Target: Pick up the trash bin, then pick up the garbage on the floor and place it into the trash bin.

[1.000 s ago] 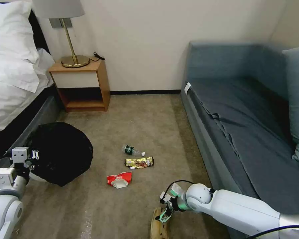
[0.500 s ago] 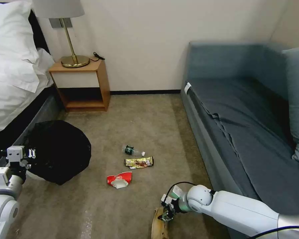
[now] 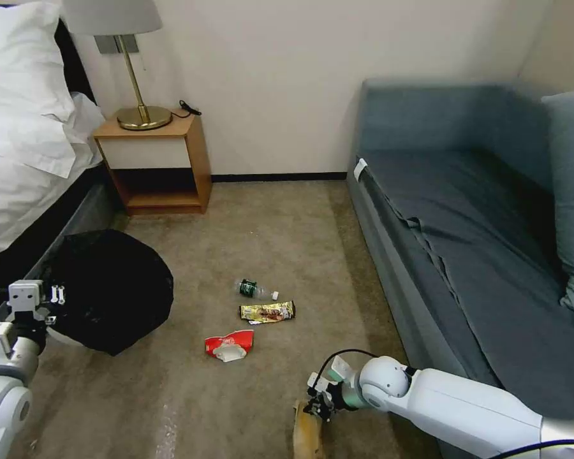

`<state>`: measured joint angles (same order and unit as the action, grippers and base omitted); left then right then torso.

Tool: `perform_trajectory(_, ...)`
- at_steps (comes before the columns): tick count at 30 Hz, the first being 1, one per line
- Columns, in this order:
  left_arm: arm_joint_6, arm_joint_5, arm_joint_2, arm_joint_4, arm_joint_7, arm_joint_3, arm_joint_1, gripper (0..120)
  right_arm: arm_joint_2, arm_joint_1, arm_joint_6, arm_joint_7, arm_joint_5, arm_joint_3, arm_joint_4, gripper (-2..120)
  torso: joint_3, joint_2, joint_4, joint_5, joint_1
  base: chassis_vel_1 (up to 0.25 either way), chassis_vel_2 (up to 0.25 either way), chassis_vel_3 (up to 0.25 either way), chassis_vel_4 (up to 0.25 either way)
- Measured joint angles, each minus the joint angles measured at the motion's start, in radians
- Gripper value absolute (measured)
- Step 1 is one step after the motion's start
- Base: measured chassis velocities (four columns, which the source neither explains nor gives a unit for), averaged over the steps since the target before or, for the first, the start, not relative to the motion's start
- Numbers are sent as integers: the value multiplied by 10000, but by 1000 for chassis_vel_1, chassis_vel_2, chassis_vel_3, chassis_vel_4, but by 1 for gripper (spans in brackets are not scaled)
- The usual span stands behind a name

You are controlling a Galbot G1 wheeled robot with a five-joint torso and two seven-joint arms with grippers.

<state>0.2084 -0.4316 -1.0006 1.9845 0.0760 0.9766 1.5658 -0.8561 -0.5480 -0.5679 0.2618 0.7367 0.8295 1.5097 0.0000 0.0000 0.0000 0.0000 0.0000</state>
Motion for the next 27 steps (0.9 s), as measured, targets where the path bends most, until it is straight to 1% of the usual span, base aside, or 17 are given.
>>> perform_trajectory(7,-82,-3,-97,14,36,97,177,5,329,-50,-18,-74,119,-506,781,0,0,0,0,0,0,0,0,0,0)
perform_trajectory(9,-93,18,-169,47,44,92,203,5,500,-134,-26,-86,134,-949,1205,0,0,-1,0,1,0,0,0,0,0)
perform_trajectory(13,-110,47,-217,56,52,64,185,5,627,-218,-29,-87,103,-1354,1517,0,0,0,-1,1,0,0,0,0,0)
perform_trajectory(15,-125,140,-297,57,65,-22,152,5,858,-344,43,-85,46,-2143,2087,0,0,0,0,1,0,0,0,0,0)
perform_trajectory(17,-134,178,-319,63,92,-64,152,5,973,-357,60,-85,84,-2345,2301,0,0,0,0,1,0,0,0,0,0)
perform_trajectory(18,-153,242,-356,112,142,-128,167,5,1198,-365,159,-86,125,-2670,2669,0,0,0,0,1,0,0,0,0,0)
perform_trajectory(19,-153,242,-356,112,142,-128,167,5,1198,-365,159,-86,125,-2670,2669,0,0,0,0,1,0,0,0,0,0)
perform_trajectory(22,-161,318,-453,292,184,-205,221,5,1622,-430,562,-34,261,-3775,3436,0,0,0,-2,3,0,0,0,0,0)
perform_trajectory(26,-179,356,-481,328,187,-258,220,5,1761,-383,808,-41,471,-4223,3717,0,0,0,-1,3,0,0,0,0,0)
perform_trajectory(27,-236,431,-529,356,188,-346,187,5,1936,-163,1042,-110,767,-4608,4036,0,0,0,-1,2,0,0,0,0,0)
